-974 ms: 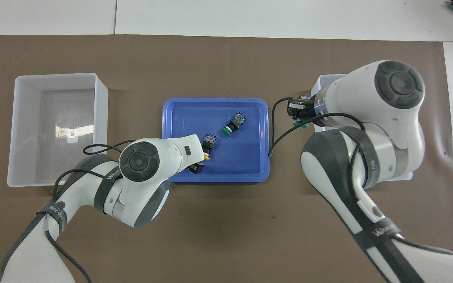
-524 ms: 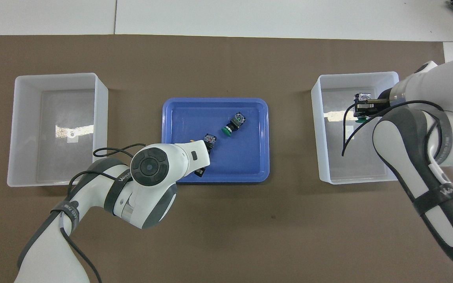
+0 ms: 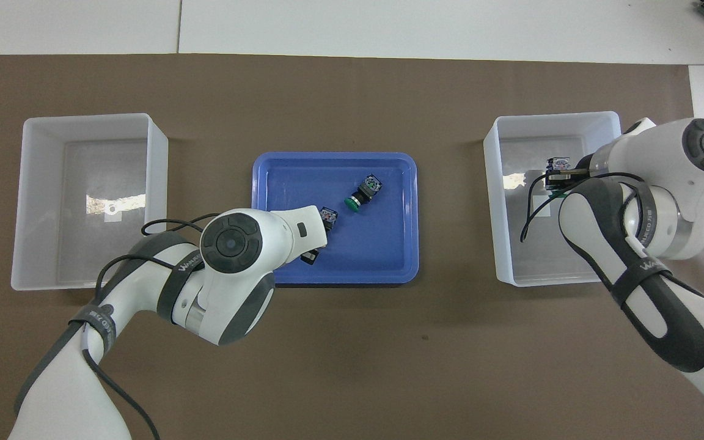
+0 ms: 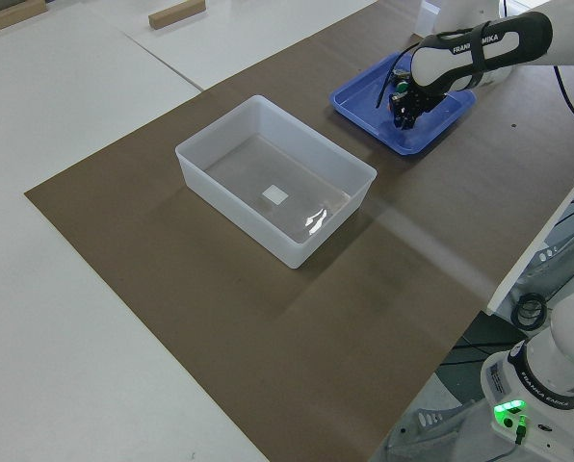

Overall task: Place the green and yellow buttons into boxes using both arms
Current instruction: 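Carry the yellow button to the left box while the right gripper releases green, then release the yellow button in the box while the right gripper returns to tray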

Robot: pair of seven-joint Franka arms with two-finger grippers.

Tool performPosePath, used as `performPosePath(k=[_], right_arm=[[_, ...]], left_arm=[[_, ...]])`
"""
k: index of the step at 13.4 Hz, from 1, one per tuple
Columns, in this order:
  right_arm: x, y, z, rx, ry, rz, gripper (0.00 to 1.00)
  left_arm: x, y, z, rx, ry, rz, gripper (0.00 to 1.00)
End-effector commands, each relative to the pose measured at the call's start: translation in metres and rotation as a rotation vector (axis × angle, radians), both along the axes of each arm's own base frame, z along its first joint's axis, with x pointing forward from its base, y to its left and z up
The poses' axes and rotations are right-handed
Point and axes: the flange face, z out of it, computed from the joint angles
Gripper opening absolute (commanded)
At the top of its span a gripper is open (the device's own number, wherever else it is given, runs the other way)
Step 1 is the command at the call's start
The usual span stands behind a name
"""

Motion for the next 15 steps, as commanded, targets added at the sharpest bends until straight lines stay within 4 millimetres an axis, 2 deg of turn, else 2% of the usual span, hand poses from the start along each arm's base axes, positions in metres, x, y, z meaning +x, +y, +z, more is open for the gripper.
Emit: performPosePath(k=[1,2,3,6,8,9,11,12,13,15], right_arm=[[-0.003,-0.008,-0.005,0.010,-0.013,-0.007,0.55],[-0.002,-0.008,-0.006,0.010,-0.013,-0.009,0.92],[-0.001,-0.009,-0.003,0.009,-0.019,-0.009,1.00],[0.006,0.017,0.035,0.022,-0.063,-0.004,1.00],[0.008,0.039,0.068,0.042,-0.071,-0.057,1.00],[0.013,0.051,0.083,0.041,-0.064,-0.088,1.00],[0.021,0.090,0.111,0.064,-0.073,-0.180,1.00],[0.021,0.115,0.117,0.072,-0.081,-0.199,1.00],[0.018,0.136,0.118,0.072,-0.086,-0.216,1.00],[0.011,0.188,0.118,0.099,-0.103,-0.271,1.00]], left_arm=[[0.032,0.021,0.082,0.011,0.041,0.063,0.00],[0.047,0.041,0.097,0.012,0.045,0.101,0.00],[0.063,0.067,0.105,0.009,0.042,0.147,0.00],[0.091,0.136,0.115,-0.002,0.032,0.272,0.00],[0.106,0.198,0.113,-0.003,0.034,0.373,0.00],[0.109,0.217,0.110,-0.003,0.035,0.404,0.00],[0.107,0.254,0.095,-0.001,0.045,0.465,0.00],[0.104,0.272,0.089,-0.005,0.027,0.489,0.00],[0.100,0.290,0.075,-0.008,0.013,0.513,0.00],[0.095,0.309,0.046,-0.008,0.005,0.544,0.00]])
